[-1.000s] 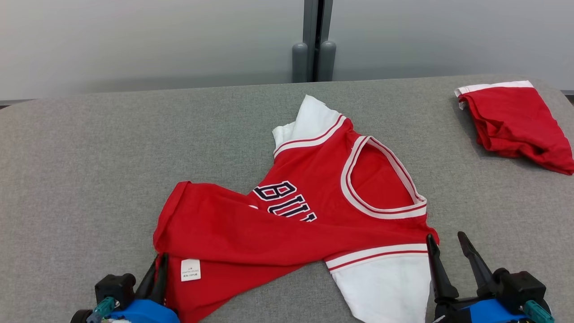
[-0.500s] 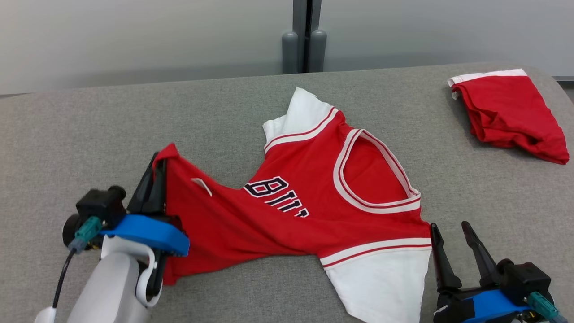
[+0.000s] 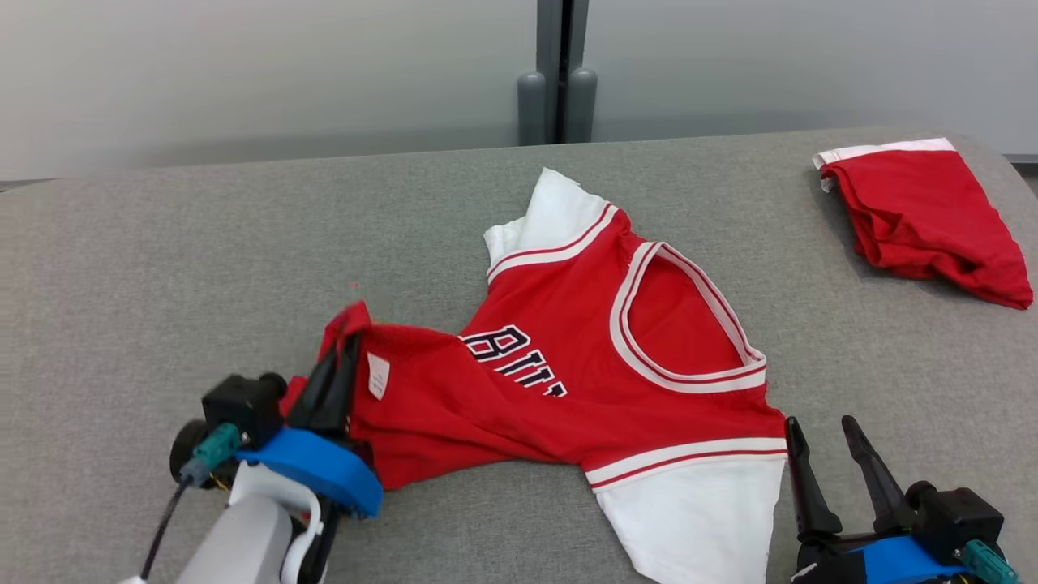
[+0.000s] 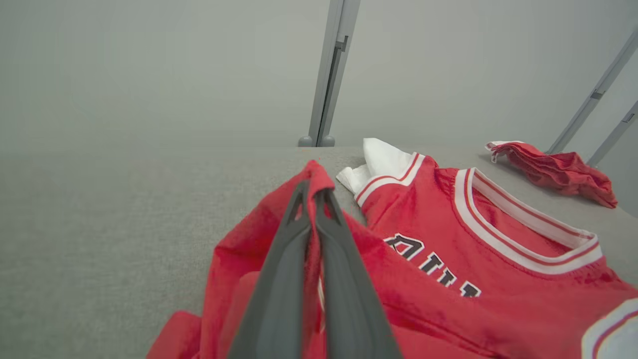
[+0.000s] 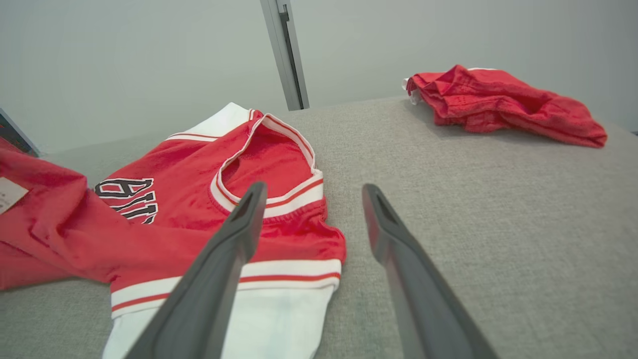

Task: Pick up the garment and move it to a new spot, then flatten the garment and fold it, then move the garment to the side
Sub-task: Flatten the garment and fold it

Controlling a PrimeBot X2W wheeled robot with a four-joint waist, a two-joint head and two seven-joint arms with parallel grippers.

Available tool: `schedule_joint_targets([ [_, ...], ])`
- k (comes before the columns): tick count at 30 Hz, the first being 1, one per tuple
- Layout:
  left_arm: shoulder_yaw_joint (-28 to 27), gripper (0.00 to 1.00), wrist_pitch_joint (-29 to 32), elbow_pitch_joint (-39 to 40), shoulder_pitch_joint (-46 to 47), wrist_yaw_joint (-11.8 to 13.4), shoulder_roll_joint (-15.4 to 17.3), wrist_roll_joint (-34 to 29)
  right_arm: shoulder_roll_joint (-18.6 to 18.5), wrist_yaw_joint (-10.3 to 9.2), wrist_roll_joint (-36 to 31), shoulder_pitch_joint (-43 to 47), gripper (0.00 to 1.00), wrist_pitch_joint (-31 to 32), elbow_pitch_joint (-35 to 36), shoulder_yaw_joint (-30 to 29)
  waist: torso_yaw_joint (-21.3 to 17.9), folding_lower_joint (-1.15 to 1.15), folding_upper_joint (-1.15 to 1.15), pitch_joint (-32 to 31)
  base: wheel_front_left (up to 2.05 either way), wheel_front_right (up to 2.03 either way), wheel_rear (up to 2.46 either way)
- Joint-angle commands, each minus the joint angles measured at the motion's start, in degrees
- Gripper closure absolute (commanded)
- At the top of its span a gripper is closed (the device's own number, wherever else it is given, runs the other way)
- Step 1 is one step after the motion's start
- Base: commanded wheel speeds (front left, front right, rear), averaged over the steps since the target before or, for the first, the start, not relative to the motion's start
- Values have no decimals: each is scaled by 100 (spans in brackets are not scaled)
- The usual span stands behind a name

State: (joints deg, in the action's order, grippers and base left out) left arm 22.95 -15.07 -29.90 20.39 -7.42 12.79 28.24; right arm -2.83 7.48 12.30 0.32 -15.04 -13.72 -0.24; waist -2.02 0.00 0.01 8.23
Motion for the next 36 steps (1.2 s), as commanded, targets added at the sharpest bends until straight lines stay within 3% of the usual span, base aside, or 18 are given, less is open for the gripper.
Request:
schedule_joint_targets([
  [1, 95, 100, -14, 4, -158, -8, 33, 42, -14, 3, 18, 31, 0, -17, 4, -18, 71, 0, -1, -26, 0, 0, 0],
  [14, 732, 100, 47, 277, -1682, -8, 218, 473, -17, 2, -58, 202, 0, -17, -84, 7, 734, 0, -1, -377, 0, 0, 0],
  [24, 672, 100, 118, 671, -2725, 152, 421, 823, -15, 2, -6, 409, 0, -17, -118, 36, 806, 0, -1, -644, 0, 0, 0],
  [31, 503, 100, 57, 685, -2969, 230, 474, 927, -15, 2, 12, 540, 0, -17, -131, 40, 818, 0, -1, -763, 0, 0, 0],
  [32, 467, 93, 41, 702, -2976, 239, 472, 921, -15, 2, 18, 568, 0, -17, -143, 41, 818, 0, -1, -789, 0, 0, 0],
  [33, 444, 31, 33, 712, -2979, 244, 467, 902, -15, 2, 25, 594, 0, -17, -158, 46, 816, 0, -1, -819, 0, 0, 0],
  [34, 426, 0, 25, 718, -2980, 247, 458, 888, -15, 2, 25, 609, 0, -17, -169, 59, 811, 0, -1, -845, 0, 0, 0],
  [36, 344, 0, -1, 784, -2957, 266, 422, 818, -16, 2, 26, 586, 0, -17, -164, 66, 788, 0, -1, -889, 0, 0, 0],
])
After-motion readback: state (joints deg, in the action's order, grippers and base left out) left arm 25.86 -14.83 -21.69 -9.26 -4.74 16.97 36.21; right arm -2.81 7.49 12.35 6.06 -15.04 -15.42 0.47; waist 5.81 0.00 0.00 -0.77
